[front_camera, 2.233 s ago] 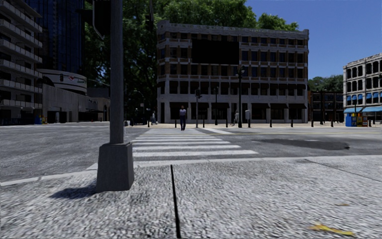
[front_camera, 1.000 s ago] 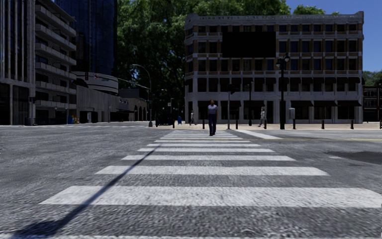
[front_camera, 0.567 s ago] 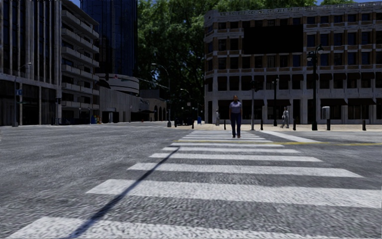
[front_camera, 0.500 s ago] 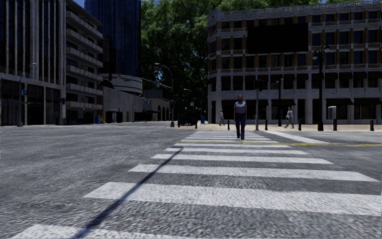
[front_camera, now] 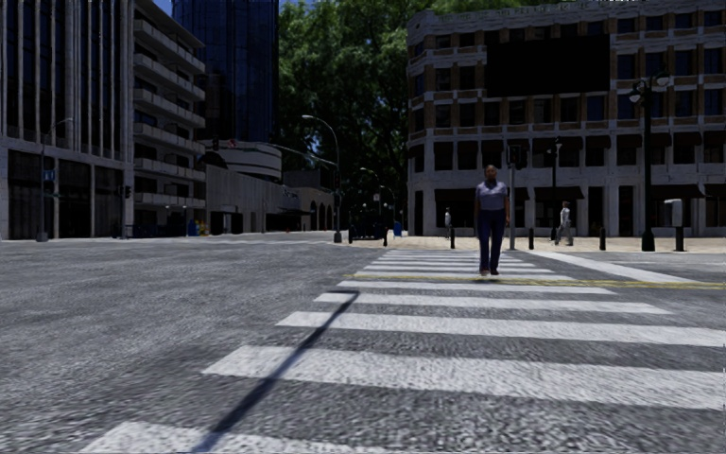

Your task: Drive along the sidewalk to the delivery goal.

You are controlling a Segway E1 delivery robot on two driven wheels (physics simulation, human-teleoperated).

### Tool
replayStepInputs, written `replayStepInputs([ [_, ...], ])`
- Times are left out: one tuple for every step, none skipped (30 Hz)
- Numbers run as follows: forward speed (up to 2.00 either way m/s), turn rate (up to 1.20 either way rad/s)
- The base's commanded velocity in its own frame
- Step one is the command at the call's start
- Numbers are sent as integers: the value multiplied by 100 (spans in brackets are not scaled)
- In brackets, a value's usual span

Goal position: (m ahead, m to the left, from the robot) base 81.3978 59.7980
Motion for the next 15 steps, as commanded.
replayStepInputs([
  [200, 0],
  [200, 0],
  [200, 0],
  [200, 0],
  [200, 0],
  [200, 0],
  [200, 0],
  [200, 0],
  [200, 0],
  [200, 0],
  [200, 0],
  [200, 0],
  [200, 0],
  [200, 0],
  [200, 0],
])
